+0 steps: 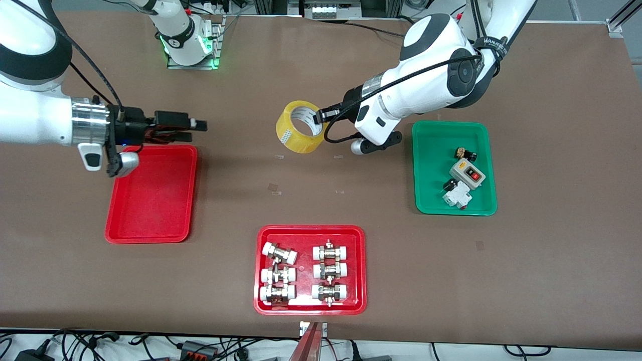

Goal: Left arm passes tape to right arm into tray
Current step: 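Lift the tape with the left gripper while the right gripper approaches, then close the right gripper on the tape rim beside the left gripper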

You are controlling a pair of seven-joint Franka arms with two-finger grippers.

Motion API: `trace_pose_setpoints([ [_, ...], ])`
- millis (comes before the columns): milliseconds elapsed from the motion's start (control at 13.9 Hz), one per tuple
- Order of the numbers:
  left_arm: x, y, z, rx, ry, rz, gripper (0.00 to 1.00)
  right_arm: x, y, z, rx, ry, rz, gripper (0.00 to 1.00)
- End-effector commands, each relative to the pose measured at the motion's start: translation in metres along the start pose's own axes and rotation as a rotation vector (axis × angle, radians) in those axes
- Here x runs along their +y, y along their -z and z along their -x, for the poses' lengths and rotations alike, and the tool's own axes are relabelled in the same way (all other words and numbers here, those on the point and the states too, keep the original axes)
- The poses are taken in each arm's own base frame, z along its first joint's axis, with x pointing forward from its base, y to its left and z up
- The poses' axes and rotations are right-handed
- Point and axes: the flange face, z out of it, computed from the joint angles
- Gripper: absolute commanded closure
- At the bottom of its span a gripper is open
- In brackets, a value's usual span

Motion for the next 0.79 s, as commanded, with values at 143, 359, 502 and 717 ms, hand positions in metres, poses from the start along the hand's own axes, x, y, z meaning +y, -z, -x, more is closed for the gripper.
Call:
trace_pose_setpoints([
  [143, 0.006, 0.006, 0.002, -0.024, 0.014, 0.028, 0.93, -0.042, -0.052, -0.009, -0.029, 0.068, -0.09, 0.0],
  [359, 0.006, 0.005, 0.002, -0.023, 0.021, 0.026, 0.92, -0.056, -0.081, -0.02, -0.018, 0.087, -0.092, 0.0],
  [502, 0.005, 0.004, 0.002, -0.025, 0.025, 0.024, 0.92, -0.061, -0.096, -0.032, -0.03, 0.083, -0.124, 0.0],
  [717, 0.005, 0.004, 0.002, -0.025, 0.036, 0.023, 0.92, -0.063, -0.114, -0.04, -0.017, 0.063, -0.185, 0.0],
])
